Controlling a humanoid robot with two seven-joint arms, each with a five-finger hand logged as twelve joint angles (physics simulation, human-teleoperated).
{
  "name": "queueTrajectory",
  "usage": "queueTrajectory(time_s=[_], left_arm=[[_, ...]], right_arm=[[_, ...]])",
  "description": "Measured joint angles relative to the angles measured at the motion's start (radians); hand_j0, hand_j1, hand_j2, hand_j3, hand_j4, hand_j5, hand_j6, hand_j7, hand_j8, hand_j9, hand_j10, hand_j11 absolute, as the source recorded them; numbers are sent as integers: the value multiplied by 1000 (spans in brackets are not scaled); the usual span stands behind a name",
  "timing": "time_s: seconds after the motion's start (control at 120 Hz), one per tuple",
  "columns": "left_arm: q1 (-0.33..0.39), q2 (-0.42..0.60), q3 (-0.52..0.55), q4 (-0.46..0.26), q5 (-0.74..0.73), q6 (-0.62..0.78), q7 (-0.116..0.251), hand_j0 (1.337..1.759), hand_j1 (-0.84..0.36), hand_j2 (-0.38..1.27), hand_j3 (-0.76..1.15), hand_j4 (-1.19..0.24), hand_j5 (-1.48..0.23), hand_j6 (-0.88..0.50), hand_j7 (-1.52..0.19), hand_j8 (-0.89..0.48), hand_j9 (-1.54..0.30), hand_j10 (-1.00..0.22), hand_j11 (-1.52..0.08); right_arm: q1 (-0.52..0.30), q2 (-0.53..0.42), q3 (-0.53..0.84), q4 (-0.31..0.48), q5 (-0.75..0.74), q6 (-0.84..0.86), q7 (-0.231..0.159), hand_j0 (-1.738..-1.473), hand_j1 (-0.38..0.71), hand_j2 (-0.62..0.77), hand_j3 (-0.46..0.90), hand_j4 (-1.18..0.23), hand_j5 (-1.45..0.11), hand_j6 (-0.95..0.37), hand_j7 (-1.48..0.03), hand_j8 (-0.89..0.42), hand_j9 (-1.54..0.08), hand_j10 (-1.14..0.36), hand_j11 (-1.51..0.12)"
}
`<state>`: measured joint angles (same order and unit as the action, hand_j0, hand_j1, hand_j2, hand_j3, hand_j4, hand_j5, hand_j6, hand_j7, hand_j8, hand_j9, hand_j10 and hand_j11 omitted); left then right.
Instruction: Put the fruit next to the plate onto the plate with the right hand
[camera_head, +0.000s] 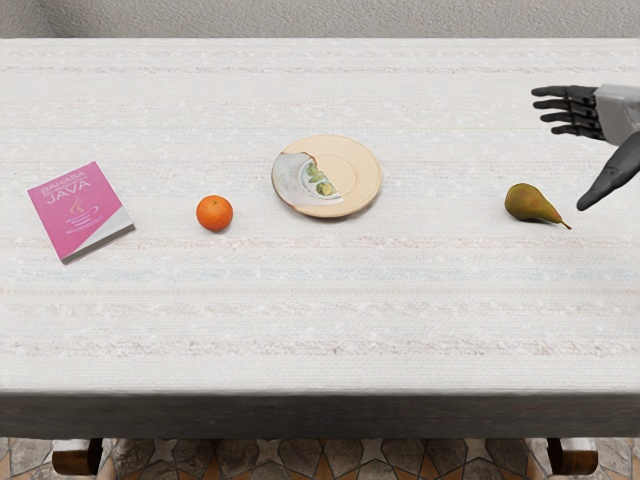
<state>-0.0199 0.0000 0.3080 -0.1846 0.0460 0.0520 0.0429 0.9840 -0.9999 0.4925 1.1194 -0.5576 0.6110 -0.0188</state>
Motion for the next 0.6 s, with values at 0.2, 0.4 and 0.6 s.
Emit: queueTrajectory(time_s=[0.2, 0.4, 0.6], left_arm=[[0, 0, 0, 0, 0, 0, 0, 1658, 349, 0, 0, 0, 0, 0, 0, 0, 0, 0, 0], [0, 0, 0, 0, 0, 0, 0, 1658, 349, 0, 0, 0, 0, 0, 0, 0, 0, 0, 0], [0, 0, 0, 0, 0, 0, 0, 1658, 349, 0, 0, 0, 0, 0, 0, 0, 0, 0, 0]], right_arm=[[18, 39, 6, 18, -3, 0, -33, -1658, -314, -4, 0, -35, -41, -37, -40, -36, -41, -34, -41], [109, 71, 12, 44, -7, 0, -356, -1658, -314, -4, 0, -35, -41, -37, -40, -35, -41, -34, -41], [150, 98, 4, 169, -126, 0, -534, -1658, -313, -5, 0, -35, -41, -37, -40, -36, -41, -34, -41]])
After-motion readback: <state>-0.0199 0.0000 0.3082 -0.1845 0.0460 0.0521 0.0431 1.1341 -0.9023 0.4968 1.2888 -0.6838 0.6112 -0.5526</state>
